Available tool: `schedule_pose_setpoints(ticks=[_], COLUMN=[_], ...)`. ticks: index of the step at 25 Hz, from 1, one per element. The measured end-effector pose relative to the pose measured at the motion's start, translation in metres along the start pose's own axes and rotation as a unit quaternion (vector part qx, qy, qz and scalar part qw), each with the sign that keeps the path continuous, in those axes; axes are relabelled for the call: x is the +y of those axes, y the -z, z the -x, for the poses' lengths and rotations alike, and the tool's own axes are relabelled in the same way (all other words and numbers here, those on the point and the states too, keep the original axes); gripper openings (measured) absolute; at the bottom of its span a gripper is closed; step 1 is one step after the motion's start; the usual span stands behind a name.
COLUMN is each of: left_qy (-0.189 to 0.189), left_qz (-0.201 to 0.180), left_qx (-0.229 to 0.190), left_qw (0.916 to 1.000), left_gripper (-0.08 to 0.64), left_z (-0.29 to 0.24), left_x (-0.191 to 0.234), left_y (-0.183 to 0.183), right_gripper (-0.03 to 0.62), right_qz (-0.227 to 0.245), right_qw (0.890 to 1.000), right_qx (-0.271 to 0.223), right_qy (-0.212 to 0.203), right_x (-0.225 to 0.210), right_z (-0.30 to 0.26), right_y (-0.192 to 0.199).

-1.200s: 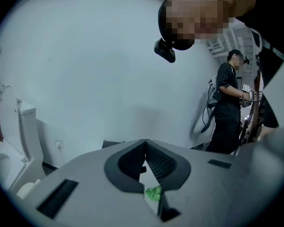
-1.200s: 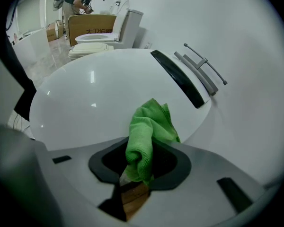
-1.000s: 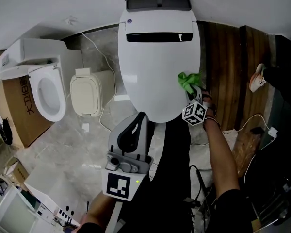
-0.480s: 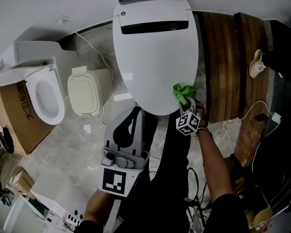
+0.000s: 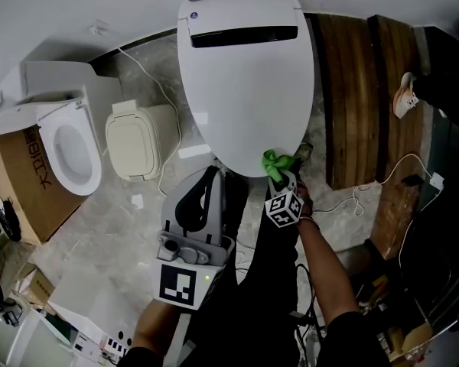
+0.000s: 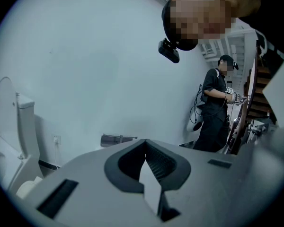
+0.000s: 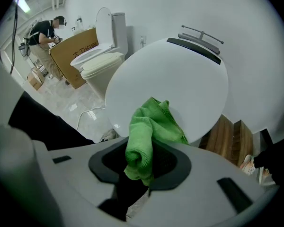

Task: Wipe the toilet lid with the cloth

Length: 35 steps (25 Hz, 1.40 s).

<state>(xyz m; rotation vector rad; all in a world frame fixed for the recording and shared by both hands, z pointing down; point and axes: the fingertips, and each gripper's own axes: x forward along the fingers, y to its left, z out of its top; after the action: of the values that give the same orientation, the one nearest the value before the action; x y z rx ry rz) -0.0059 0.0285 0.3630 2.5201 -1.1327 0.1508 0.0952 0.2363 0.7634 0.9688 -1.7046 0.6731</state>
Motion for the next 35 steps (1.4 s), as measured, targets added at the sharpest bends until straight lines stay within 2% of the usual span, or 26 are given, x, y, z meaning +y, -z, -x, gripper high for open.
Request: schedule_pose_setpoints(ticks=[5,9,11,12,14,16,18,20,23,26,31,35], left_qy=[-0.005,-0.016,-0.019,-0.02,-0.021,-0.021,-0.023,-0.03,-0.046,-0.064,-0.093,-0.117], left_qz=[0.0,0.007,0.008,0.008,0.007,0.003,-0.003,-0.004,0.004,0.012,0.023,0.028], left_qx=[-0.001,-0.003,-0.002,-0.001,-0.001,-0.005,-0.01,-0.014,-0.022,-0.029,-0.032,-0.033], left_qw=[1.0,0.9998,0.9998,0.9998,0.9998,0.9998,0.9997,0.9994,0.9987,0.9974,0.9949,0.9922], left_gripper=[0.009,0.009,0.009,0.009,0.009,0.009,0.009,0.009,0.009,0.009,0.009,0.009], left_z=[0.006,0.01,0.011,0.012,0.013,0.013,0.014,0.015,0.014,0.011,0.0,-0.016], left_x=[0.006,0.013,0.016,0.017,0.018,0.018,0.018,0.02,0.025,0.027,0.025,0.023], left_y=[0.002,0.006,0.007,0.006,0.003,-0.002,-0.007,-0.012,-0.019,-0.024,-0.028,-0.031], right_gripper=[0.127,0.127,0.127,0.127,0.129,0.129,0.129,0.129,0.13,0.13,0.13,0.13], right_qz=[-0.028,-0.025,-0.035,-0.051,-0.09,-0.111,-0.114,-0.095,-0.038,0.019,0.046,0.074], right_qw=[0.999,0.999,0.995,0.988,0.967,0.954,0.952,0.955,0.962,0.964,0.963,0.967], right_qx=[0.0,0.0,0.002,0.0,-0.025,-0.074,-0.121,-0.16,-0.212,-0.246,-0.264,-0.245], right_qy=[-0.018,-0.043,-0.096,-0.144,-0.236,-0.268,-0.259,-0.231,-0.17,-0.104,-0.022,0.003], right_x=[0.015,0.032,0.049,0.063,0.084,0.08,0.058,0.027,-0.028,-0.088,-0.181,-0.234], right_z=[-0.002,-0.005,-0.006,-0.004,0.006,0.023,0.039,0.054,0.073,0.085,0.081,0.057], right_y=[-0.006,-0.012,-0.018,-0.023,-0.045,-0.073,-0.101,-0.126,-0.161,-0.194,-0.242,-0.265])
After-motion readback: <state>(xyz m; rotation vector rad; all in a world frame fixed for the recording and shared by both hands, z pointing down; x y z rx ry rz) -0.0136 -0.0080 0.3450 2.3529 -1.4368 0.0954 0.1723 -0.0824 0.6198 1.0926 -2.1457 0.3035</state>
